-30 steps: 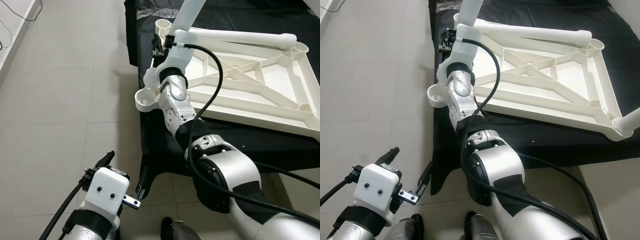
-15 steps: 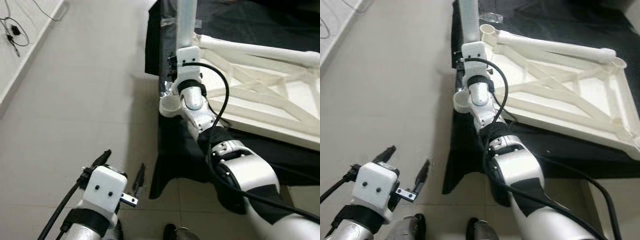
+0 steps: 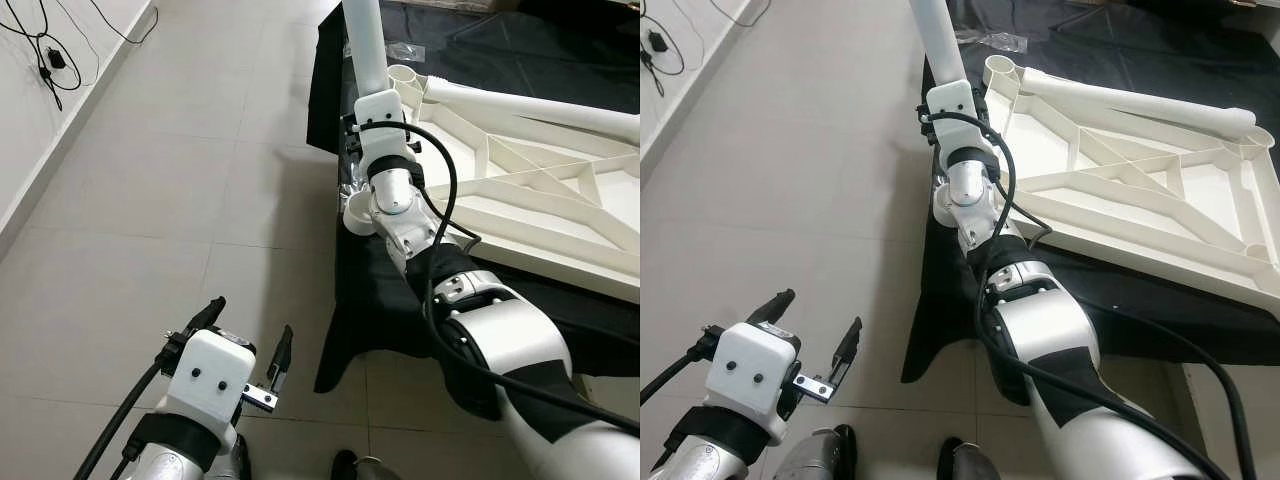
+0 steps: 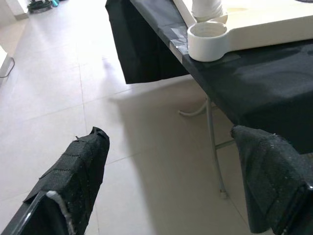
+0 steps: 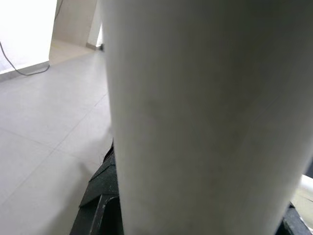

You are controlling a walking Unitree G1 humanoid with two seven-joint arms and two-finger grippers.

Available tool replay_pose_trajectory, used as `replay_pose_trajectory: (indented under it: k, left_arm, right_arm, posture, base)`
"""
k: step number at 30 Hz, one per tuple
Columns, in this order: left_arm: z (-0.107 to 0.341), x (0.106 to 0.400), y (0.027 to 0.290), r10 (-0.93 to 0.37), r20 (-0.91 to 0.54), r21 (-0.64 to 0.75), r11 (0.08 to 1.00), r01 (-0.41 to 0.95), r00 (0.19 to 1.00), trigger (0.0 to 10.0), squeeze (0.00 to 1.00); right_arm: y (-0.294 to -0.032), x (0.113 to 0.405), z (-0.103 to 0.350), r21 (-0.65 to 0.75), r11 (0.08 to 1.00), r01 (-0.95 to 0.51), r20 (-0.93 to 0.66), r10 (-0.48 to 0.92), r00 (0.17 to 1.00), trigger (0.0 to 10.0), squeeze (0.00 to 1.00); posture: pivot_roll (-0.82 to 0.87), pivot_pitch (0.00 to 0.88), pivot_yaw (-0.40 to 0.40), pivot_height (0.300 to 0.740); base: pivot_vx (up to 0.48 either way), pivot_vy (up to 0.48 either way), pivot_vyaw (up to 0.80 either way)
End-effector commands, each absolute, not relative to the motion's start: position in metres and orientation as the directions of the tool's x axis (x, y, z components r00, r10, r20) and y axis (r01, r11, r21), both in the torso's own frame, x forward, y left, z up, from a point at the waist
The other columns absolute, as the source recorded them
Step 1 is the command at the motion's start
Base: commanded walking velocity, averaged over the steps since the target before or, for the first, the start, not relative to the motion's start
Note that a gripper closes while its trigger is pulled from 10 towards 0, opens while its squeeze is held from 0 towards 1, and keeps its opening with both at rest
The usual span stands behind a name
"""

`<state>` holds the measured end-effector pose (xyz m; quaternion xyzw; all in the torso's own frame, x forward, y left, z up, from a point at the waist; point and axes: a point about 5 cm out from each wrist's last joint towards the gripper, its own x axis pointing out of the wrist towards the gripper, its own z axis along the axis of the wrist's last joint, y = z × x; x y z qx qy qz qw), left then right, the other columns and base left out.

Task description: Building children table

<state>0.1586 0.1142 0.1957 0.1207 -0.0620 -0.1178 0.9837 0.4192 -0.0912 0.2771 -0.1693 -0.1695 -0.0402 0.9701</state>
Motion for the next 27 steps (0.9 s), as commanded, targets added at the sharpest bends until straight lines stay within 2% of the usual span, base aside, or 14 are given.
replay_pose_trajectory:
  k: [1,3,7,9,11,12,13,15,19,23,24,26,27]
  left_arm:
    - [0.193,0.157,0.115,-0.248,0.073,0.256,0.941,0.223,0.966,10.0,0.0]
    - [0.192,0.158,0.116,-0.25,0.071,0.256,0.94,0.225,0.966,10.0,0.0]
    - [0.192,0.158,0.115,-0.253,0.07,0.256,0.94,0.227,0.965,10.0,0.0]
    - [0.191,0.159,0.115,-0.254,0.07,0.257,0.939,0.229,0.965,10.0,0.0]
    - [0.191,0.159,0.115,-0.254,0.07,0.257,0.939,0.229,0.965,10.0,0.0]
    - [0.191,0.159,0.115,-0.254,0.07,0.256,0.939,0.229,0.965,10.0,0.0]
    - [0.191,0.159,0.115,-0.254,0.07,0.256,0.939,0.229,0.965,10.0,0.0]
    - [0.192,0.159,0.116,-0.25,0.072,0.26,0.939,0.224,0.966,10.0,0.0]
    - [0.192,0.158,0.118,-0.245,0.07,0.261,0.94,0.22,0.967,10.0,0.0]
    - [0.191,0.159,0.118,-0.246,0.069,0.263,0.939,0.22,0.967,10.0,0.0]
    - [0.191,0.159,0.118,-0.245,0.068,0.265,0.939,0.219,0.967,10.0,0.0]
    - [0.191,0.159,0.118,-0.245,0.068,0.265,0.939,0.219,0.967,10.0,0.0]
    - [0.191,0.158,0.118,-0.245,0.068,0.267,0.939,0.219,0.967,10.0,0.0]
  right_arm:
    - [-0.107,0.42,0.236,-0.336,0.932,0.139,0.178,-0.082,0.981,0.0,0.0]
    - [-0.115,0.416,0.207,-0.352,0.934,0.067,0.075,-0.044,0.996,0.0,0.0]
    - [-0.124,0.412,0.187,-0.335,0.942,0.023,-0.007,-0.026,1.0,0.0,0.0]
    - [-0.121,0.408,0.171,-0.227,0.968,-0.104,-0.125,0.077,0.989,0.0,0.0]
    - [-0.121,0.408,0.171,-0.227,0.968,-0.104,-0.125,0.077,0.989,0.0,0.0]
    - [-0.116,0.407,0.167,-0.166,0.969,-0.181,-0.171,0.153,0.973,0.0,0.0]
    - [-0.116,0.407,0.167,-0.166,0.969,-0.181,-0.171,0.153,0.973,0.0,0.0]
    - [-0.1,0.405,0.175,-0.031,0.924,-0.382,-0.195,0.369,0.909,0.0,0.0]
    - [-0.1,0.406,0.189,-0.037,0.891,-0.452,-0.164,0.441,0.882,0.0,0.0]
    - [-0.119,0.411,0.199,-0.087,0.904,-0.419,-0.158,0.403,0.902,0.0,0.0]
    - [-0.122,0.41,0.198,-0.095,0.875,-0.474,-0.197,0.451,0.871,0.0,0.0]
    - [-0.122,0.41,0.198,-0.095,0.875,-0.474,-0.197,0.451,0.871,0.0,0.0]
    - [-0.124,0.408,0.196,-0.096,0.85,-0.518,-0.227,0.488,0.843,0.0,0.0]
  posture:
    - [0.18,0.274,-0.098,0.74]
    - [0.16,0.28,-0.099,0.74]
    - [0.15,0.284,-0.096,0.74]
    - [0.15,0.284,-0.092,0.74]
    - [0.15,0.284,-0.092,0.74]
    - [0.15,0.284,-0.089,0.74]
    - [0.15,0.284,-0.089,0.74]
    - [0.15,0.284,-0.089,0.74]
    - [0.14,0.281,-0.089,0.74]
    - [0.14,0.281,-0.092,0.74]
    - [0.14,0.282,-0.094,0.74]
    - [0.14,0.282,-0.094,0.74]
    - [0.14,0.282,-0.094,0.74]
  base:
    - [0.0,0.0,0.0]
    - [0.0,0.0,0.0]
    - [0.0,0.0,0.0]
    - [0.0,0.0,0.0]
    - [0.0,0.0,0.0]
    - [0.0,0.0,0.0]
    - [0.0,0.0,0.0]
    - [0.0,0.0,0.0]
    - [0.0,0.0,0.0]
    - [0.0,0.0,0.0]
    - [0.0,0.0,0.0]
    - [0.0,0.0,0.0]
    - [0.0,0.0,0.0]
